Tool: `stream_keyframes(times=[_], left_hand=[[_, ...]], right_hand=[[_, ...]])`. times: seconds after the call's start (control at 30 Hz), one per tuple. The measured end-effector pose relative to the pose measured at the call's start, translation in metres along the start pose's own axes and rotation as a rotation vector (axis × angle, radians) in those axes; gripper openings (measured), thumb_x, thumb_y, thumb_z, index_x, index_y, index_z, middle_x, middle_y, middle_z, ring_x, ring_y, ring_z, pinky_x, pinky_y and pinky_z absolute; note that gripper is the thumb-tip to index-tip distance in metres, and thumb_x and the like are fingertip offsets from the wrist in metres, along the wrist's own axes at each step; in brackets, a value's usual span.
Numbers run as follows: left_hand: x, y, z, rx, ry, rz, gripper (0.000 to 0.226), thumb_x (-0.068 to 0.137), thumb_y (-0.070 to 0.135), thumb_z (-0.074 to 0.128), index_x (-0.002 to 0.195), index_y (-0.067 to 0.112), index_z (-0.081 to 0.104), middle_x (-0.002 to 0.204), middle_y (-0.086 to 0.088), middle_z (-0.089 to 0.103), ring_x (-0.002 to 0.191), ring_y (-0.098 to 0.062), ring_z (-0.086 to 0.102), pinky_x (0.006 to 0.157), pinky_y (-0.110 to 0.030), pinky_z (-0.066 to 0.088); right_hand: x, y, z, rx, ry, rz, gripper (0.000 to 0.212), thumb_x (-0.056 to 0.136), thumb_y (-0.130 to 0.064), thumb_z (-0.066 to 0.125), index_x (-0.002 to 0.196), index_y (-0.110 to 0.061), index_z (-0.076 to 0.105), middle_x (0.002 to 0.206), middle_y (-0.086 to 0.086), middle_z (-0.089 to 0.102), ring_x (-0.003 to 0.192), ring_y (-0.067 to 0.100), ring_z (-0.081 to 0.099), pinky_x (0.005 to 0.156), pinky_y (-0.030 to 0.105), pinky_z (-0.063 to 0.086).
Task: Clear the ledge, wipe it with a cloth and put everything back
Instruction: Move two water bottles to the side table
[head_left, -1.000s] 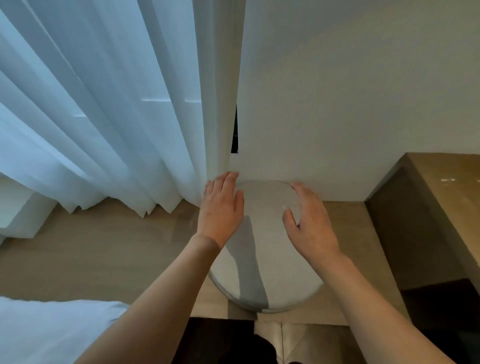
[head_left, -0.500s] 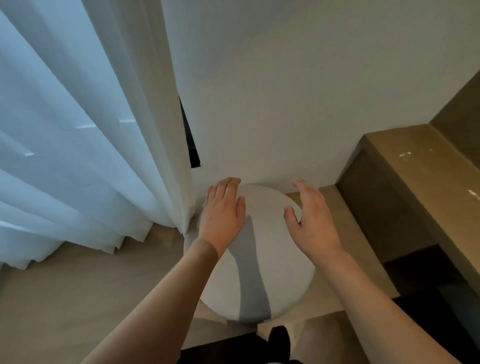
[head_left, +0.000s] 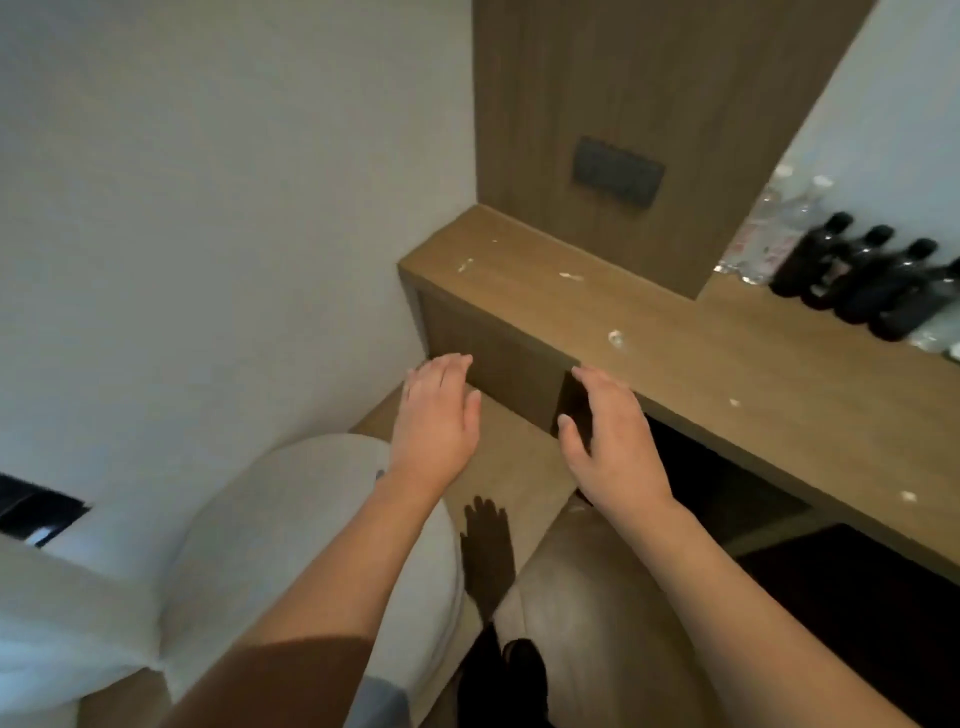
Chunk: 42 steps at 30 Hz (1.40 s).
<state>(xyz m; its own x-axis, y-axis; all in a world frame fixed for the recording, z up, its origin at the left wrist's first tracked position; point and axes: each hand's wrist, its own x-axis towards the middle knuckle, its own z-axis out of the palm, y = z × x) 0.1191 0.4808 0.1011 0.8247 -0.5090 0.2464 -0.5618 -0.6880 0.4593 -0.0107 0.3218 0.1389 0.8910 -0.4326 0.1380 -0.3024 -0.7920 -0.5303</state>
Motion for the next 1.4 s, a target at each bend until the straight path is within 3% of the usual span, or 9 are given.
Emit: stream_keyframes(times=[0.17, 0.33, 0.6, 1.0, 1.2, 1.27, 1.4], left_hand=[[0.035, 0.091, 0.042, -0.031, -0.077, 0.223, 0.045, 0.103, 0.027, 0.049, 0.146, 0.015, 0.047, 0.147, -0.003, 0.051, 0.141, -0.017, 0.041, 0.124, -0.048, 0.023], [0.051, 0.150, 0.082, -0.019, -0.197, 0.390, 0.047, 0.103, 0.029, 0.049, 0.148, 0.017, 0.044, 0.150, -0.001, 0.048, 0.143, -0.015, 0.037, 0.125, -0.045, 0.021], [0.084, 0.222, 0.128, -0.030, -0.264, 0.476, 0.048, 0.102, 0.027, 0.052, 0.147, 0.014, 0.045, 0.149, -0.005, 0.049, 0.142, -0.019, 0.040, 0.125, -0.046, 0.020], [0.172, 0.278, 0.194, -0.139, -0.292, 0.445, 0.047, 0.102, 0.023, 0.052, 0.148, 0.013, 0.044, 0.148, -0.005, 0.049, 0.141, -0.021, 0.039, 0.124, -0.045, 0.022], [0.263, 0.304, 0.237, -0.277, -0.292, 0.366, 0.047, 0.103, 0.019, 0.050, 0.148, 0.013, 0.043, 0.151, -0.004, 0.045, 0.141, -0.018, 0.038, 0.122, -0.039, 0.028], [0.291, 0.310, 0.248, -0.293, -0.288, 0.325, 0.047, 0.103, 0.021, 0.048, 0.150, 0.016, 0.042, 0.154, -0.001, 0.043, 0.142, -0.016, 0.036, 0.120, -0.032, 0.027], [0.326, 0.315, 0.276, -0.364, -0.282, 0.300, 0.047, 0.096, 0.021, 0.048, 0.143, 0.014, 0.051, 0.149, -0.005, 0.049, 0.137, -0.019, 0.043, 0.116, -0.039, 0.036]], right_hand=[[-0.008, 0.067, -0.046, -0.007, 0.121, 0.204, 0.055, 0.098, -0.028, 0.057, 0.150, -0.021, 0.037, 0.155, -0.002, 0.038, 0.146, 0.012, 0.028, 0.122, 0.034, 0.020], [-0.023, 0.130, -0.068, 0.013, 0.182, 0.389, 0.058, 0.098, -0.029, 0.057, 0.150, -0.021, 0.035, 0.156, -0.002, 0.038, 0.147, 0.015, 0.028, 0.122, 0.035, 0.020], [-0.010, 0.200, -0.103, 0.054, 0.233, 0.443, 0.058, 0.097, -0.025, 0.058, 0.149, -0.019, 0.035, 0.153, -0.001, 0.041, 0.144, 0.015, 0.032, 0.121, 0.039, 0.027], [0.068, 0.286, -0.138, 0.080, 0.248, 0.458, 0.057, 0.097, -0.023, 0.056, 0.149, -0.019, 0.036, 0.153, 0.000, 0.040, 0.144, 0.016, 0.032, 0.121, 0.041, 0.026], [0.179, 0.332, -0.163, 0.031, 0.212, 0.401, 0.056, 0.097, -0.020, 0.057, 0.149, -0.018, 0.036, 0.149, 0.000, 0.044, 0.138, 0.017, 0.040, 0.113, 0.031, 0.029], [0.225, 0.345, -0.175, 0.005, 0.201, 0.358, 0.055, 0.097, -0.019, 0.057, 0.149, -0.016, 0.037, 0.147, 0.004, 0.045, 0.135, 0.019, 0.043, 0.112, 0.032, 0.033], [0.317, 0.382, -0.195, -0.072, 0.136, 0.299, 0.054, 0.097, -0.020, 0.057, 0.148, -0.013, 0.038, 0.143, 0.010, 0.044, 0.124, 0.026, 0.052, 0.104, 0.039, 0.043]])
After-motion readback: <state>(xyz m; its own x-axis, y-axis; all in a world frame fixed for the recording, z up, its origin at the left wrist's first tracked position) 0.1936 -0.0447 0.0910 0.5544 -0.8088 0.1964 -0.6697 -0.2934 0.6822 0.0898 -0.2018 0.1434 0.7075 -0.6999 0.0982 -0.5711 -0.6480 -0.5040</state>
